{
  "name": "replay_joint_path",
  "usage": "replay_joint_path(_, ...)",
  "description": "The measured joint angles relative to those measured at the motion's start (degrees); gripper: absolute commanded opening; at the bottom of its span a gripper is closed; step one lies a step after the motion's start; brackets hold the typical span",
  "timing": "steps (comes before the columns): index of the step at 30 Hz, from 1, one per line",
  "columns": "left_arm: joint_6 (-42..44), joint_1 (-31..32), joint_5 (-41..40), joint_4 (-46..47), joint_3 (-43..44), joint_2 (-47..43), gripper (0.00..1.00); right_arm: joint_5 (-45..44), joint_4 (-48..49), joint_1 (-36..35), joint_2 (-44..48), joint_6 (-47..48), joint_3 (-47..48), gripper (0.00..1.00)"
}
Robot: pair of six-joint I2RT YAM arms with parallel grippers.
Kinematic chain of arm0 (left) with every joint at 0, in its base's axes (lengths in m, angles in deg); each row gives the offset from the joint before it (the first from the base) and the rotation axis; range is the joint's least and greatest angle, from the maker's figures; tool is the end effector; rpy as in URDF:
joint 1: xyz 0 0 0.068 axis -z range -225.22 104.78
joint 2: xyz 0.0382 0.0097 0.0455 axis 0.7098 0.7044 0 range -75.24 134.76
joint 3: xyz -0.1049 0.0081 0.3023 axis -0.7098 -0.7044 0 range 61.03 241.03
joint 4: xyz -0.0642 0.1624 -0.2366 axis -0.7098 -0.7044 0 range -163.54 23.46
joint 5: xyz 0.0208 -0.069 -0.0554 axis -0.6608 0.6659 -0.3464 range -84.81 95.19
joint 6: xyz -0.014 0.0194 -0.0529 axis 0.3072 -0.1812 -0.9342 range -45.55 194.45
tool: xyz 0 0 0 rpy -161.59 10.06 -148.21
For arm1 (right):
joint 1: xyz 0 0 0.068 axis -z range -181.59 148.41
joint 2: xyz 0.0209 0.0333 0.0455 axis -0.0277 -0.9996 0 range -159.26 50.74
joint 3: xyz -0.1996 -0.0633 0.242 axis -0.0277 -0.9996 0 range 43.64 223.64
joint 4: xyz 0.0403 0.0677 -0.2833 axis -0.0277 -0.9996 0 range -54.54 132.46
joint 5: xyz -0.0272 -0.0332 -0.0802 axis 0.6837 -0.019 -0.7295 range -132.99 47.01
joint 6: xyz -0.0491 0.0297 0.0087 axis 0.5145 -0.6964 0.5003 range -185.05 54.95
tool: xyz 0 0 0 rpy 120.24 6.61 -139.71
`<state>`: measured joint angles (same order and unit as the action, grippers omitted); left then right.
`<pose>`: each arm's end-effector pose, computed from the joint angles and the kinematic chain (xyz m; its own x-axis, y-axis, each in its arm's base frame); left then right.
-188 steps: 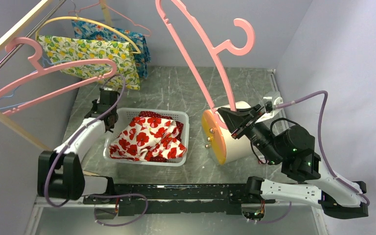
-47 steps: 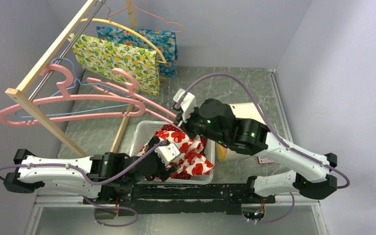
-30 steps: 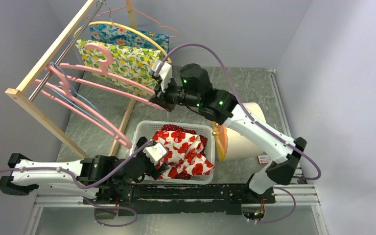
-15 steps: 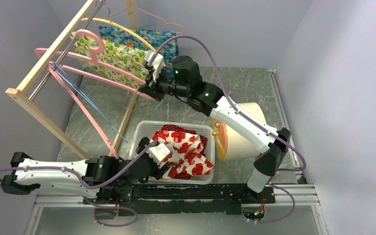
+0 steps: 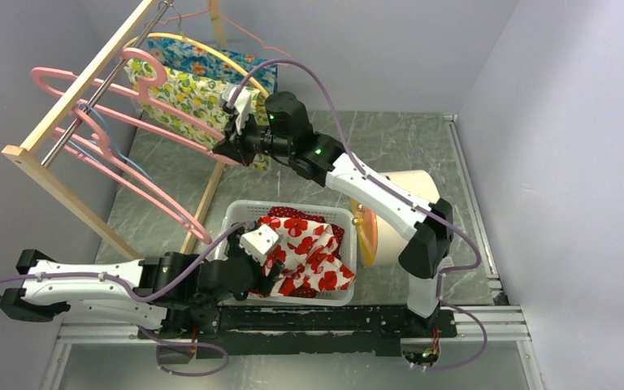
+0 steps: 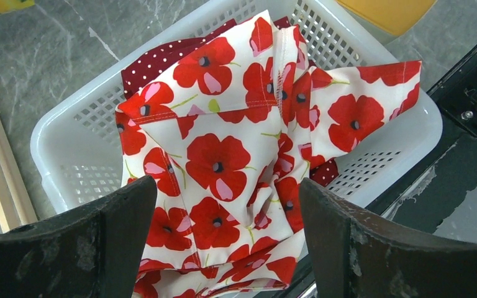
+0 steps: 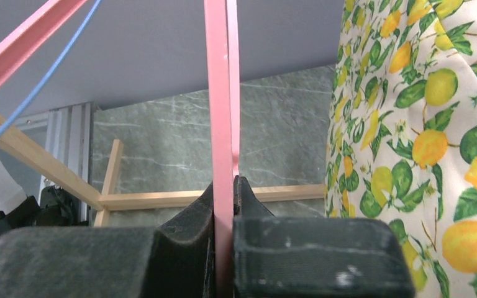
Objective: Remove the skirt from the hanger
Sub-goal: Place the hanger at the clothesline.
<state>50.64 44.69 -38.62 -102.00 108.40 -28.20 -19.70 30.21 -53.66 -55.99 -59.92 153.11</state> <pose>0.0292 -0.1712 0.3440 -0.2917 0.2975 -0.9091 0.6591 0.7513 0.0344 0.2926 0.4021 0.4675 -0.0151 -0.1527 -0.9882 -0.9694 0.2443 -0.0230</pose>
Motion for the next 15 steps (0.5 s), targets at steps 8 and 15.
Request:
replay_joint_path(8,-5.3,0.0,0.0,-4.2,2.9,0.7,0.88,0.3,1.2,0.0,-4.2,-4.2,4.6,0.0)
replay_joint_path(15,-9.7,0.0,0.2,-5.8,2.0,-6.6,0.89,-0.1,-1.8,-0.5,-12.7,-5.8,16.3,0.0)
